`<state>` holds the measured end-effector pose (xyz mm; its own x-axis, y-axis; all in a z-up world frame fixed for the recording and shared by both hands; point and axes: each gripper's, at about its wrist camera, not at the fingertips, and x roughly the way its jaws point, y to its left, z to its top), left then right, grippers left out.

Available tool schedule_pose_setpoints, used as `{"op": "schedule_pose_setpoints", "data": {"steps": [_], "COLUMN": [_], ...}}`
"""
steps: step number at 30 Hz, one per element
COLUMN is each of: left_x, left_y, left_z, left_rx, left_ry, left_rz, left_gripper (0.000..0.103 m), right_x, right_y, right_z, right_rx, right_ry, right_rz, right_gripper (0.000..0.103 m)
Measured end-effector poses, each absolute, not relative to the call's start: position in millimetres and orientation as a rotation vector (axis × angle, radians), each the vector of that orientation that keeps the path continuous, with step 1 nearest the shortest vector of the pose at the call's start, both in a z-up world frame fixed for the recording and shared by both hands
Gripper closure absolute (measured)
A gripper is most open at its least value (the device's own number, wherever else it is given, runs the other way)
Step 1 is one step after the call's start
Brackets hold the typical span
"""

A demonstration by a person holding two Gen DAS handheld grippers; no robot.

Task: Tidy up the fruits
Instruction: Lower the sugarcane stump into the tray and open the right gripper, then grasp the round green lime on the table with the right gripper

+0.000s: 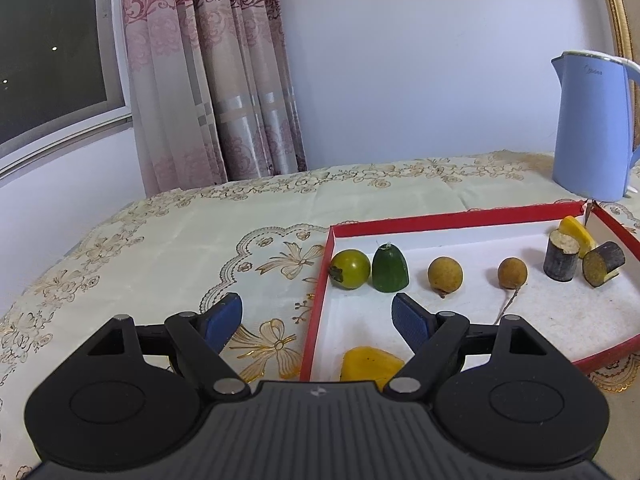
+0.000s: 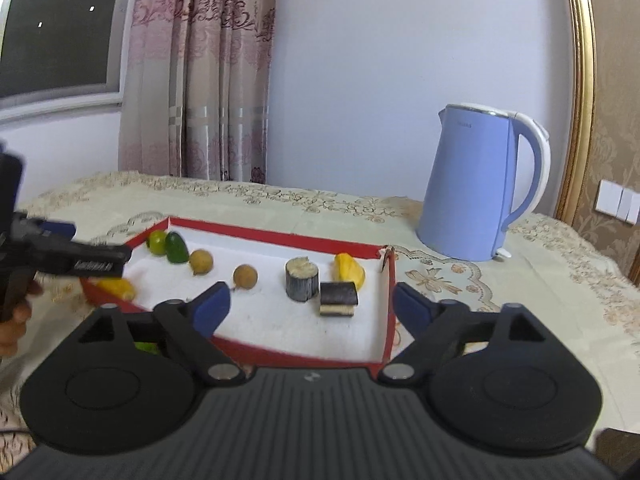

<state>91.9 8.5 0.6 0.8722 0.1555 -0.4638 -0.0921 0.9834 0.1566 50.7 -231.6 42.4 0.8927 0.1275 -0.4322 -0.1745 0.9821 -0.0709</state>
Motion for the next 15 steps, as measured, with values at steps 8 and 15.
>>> {"op": "schedule_pose_setpoints", "data": {"steps": [8, 15], "left_x": [83, 70], "left_y": [11, 20], "left_z": [4, -2], "left_rx": [0.120, 0.108], "left_ry": [0.531, 0.578], "left_rz": [0.136, 0.143], "left_gripper": [0.021, 0.021], "right_x": [30, 30], "right_y": [-220, -202], "right_z": [36, 25], "right_rx": [-0.157, -0.177], "right_ry": [0.459, 0.498], "right_rz": [0.214, 0.314], "right_gripper": [0.010, 0.031]}}
